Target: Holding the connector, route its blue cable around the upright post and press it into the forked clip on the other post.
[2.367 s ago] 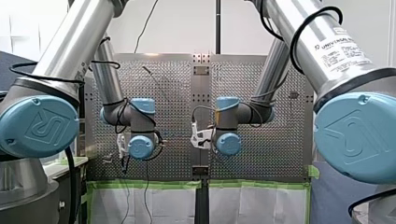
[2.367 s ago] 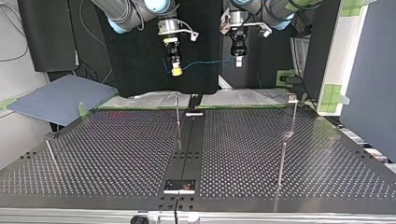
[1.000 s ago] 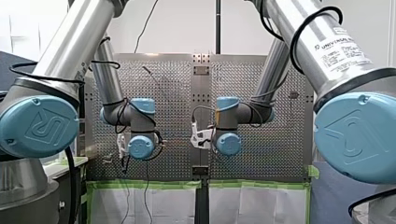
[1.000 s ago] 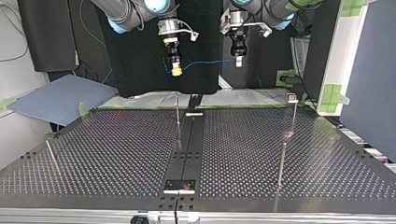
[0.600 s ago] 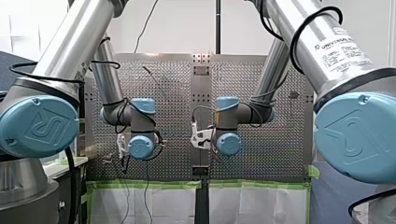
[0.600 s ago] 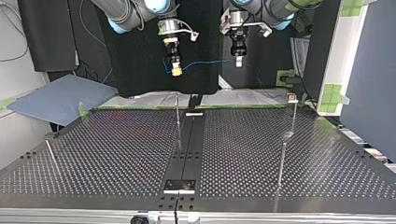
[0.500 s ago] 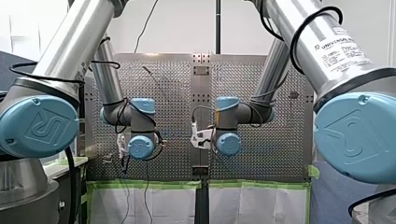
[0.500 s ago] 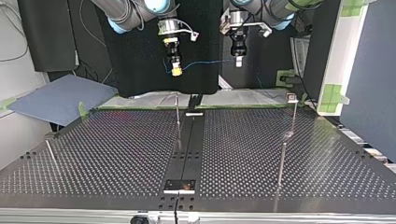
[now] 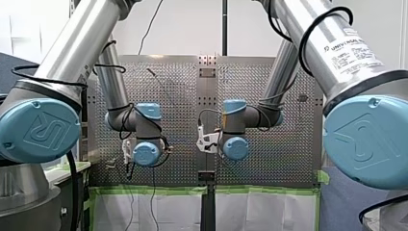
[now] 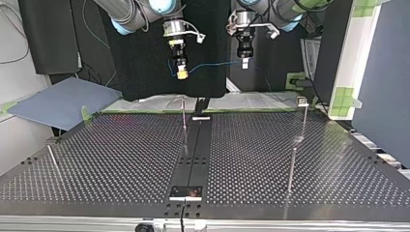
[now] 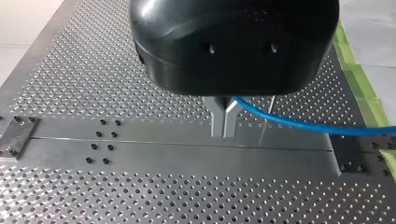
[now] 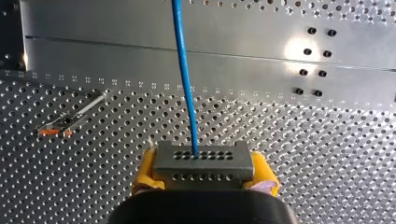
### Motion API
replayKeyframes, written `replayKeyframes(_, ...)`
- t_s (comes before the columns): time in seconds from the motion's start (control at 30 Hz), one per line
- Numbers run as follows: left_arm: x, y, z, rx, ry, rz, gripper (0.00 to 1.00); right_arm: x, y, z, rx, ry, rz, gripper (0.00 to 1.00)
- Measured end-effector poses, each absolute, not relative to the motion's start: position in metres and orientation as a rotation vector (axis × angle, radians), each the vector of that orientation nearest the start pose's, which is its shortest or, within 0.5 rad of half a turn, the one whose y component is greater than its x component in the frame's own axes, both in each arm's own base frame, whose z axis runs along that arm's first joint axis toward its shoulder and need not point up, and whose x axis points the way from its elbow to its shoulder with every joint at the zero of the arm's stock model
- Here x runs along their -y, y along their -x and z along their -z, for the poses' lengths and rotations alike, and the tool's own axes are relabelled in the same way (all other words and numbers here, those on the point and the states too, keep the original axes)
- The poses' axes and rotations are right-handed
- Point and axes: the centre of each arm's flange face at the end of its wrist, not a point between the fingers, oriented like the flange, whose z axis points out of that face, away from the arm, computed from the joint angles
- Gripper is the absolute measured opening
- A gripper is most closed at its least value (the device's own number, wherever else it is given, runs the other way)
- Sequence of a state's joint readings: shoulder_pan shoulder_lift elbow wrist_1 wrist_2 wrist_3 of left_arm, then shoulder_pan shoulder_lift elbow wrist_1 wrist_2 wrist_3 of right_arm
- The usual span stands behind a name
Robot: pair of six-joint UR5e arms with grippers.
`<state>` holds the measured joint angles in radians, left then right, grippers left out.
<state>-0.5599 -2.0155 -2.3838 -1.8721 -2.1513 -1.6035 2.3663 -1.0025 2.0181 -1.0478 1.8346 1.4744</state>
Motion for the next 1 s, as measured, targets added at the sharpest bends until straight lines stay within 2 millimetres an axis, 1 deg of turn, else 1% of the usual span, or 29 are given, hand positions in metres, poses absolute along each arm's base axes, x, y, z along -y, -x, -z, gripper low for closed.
replayKeyframes(0.5,0.273,-0.287,-0.074,-1.560,0.046,0.015,0.00,0.297,-0.458,-0.090,0.816,-1.579,-1.547,0.01)
replayKeyframes(0.6,0.273,-0.287,-0.074,-1.560,0.046,0.015,0.00,0.292,-0.466,-0.083,0.826,-1.597,-1.536,0.01)
replayKeyframes(0.83,0.273,-0.287,-0.074,-1.560,0.046,0.015,0.00,0.279,-0.494,-0.064,0.837,-1.618,-1.513,0.01)
replayKeyframes(0.9,0.273,-0.287,-0.074,-1.560,0.046,0.015,0.00,0.281,-0.501,-0.063,0.845,-1.604,-1.510,0.01)
replayKeyframes(1.0,0.273,-0.287,-0.074,-1.560,0.046,0.015,0.00,0.287,-0.508,-0.066,0.860,-1.569,-1.508,0.01)
